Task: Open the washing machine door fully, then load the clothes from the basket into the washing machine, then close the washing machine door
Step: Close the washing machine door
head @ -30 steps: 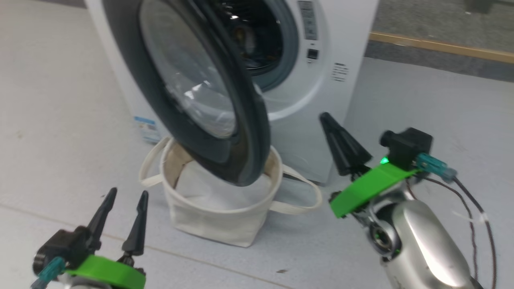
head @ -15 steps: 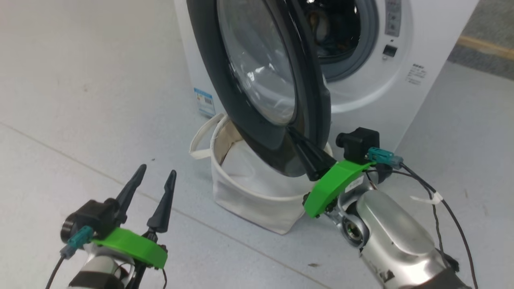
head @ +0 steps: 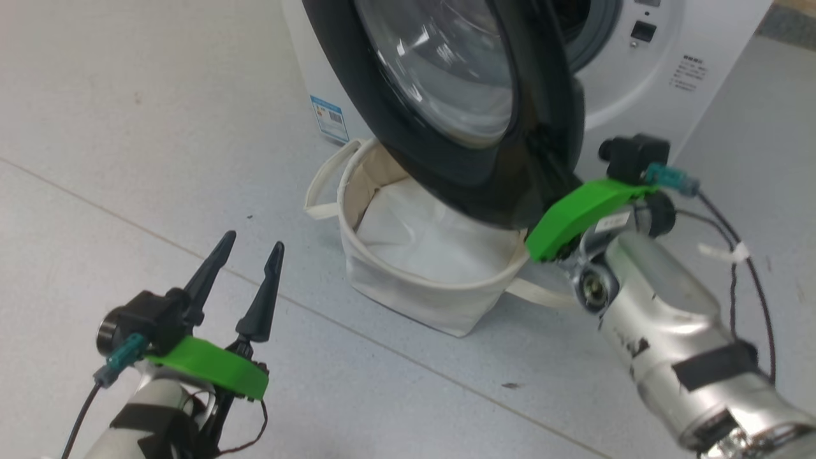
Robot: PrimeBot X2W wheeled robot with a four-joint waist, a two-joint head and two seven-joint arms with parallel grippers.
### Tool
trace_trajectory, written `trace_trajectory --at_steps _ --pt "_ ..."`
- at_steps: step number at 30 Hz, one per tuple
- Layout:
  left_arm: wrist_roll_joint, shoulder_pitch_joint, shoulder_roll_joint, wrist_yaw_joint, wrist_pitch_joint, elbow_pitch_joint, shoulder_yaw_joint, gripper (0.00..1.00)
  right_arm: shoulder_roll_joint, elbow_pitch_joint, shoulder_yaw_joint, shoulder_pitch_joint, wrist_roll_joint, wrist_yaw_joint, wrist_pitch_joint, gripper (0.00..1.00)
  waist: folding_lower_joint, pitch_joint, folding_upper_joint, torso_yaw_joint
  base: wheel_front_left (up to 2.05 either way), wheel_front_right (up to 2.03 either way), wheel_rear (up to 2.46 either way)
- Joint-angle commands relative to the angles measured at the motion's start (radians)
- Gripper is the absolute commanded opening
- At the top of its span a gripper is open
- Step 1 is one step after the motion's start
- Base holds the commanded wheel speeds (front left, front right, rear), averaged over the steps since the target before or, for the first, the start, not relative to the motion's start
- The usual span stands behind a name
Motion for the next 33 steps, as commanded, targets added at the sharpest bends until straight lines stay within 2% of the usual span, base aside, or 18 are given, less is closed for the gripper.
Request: trace_trajectory --at_steps 1,7,19,27,33 --pt "-0.003 -0.059 0.028 -0.003 -0.013 -0.032 0.040 1.00 0.015 0.006 0.000 -0.068 0.011 0.000 -0.017 0.00 -0.0001 0.022 0.0000 -0.008 0.00 0.00 0.00" --pt "0.005 -0.072 0.016 -0.004 -0.014 -0.058 0.057 1.00 0.015 0.135 -0.075 -0.220 -0.006 0.000 -0.020 0.00 -0.0001 0.082 0.0000 -0.014 0.00 0.00 0.00" --pt "0.001 -0.115 -0.010 -0.004 -0.014 -0.102 0.041 1.00 0.015 0.276 -0.302 -0.421 -0.189 0.000 -0.020 0.00 -0.0001 0.199 0.0000 -0.013 0.00 0.00 0.00" --pt "0.010 -0.134 -0.024 -0.004 -0.014 -0.118 0.035 1.00 0.015 0.300 -0.491 -0.482 -0.362 0.000 -0.020 0.00 -0.0001 0.254 0.0000 0.002 0.00 0.00 0.00" --pt "0.009 -0.137 -0.026 -0.004 -0.014 -0.115 0.032 1.00 0.015 0.288 -0.553 -0.483 -0.417 0.000 -0.020 0.00 -0.0001 0.255 0.0000 0.009 0.00 0.00 0.00"
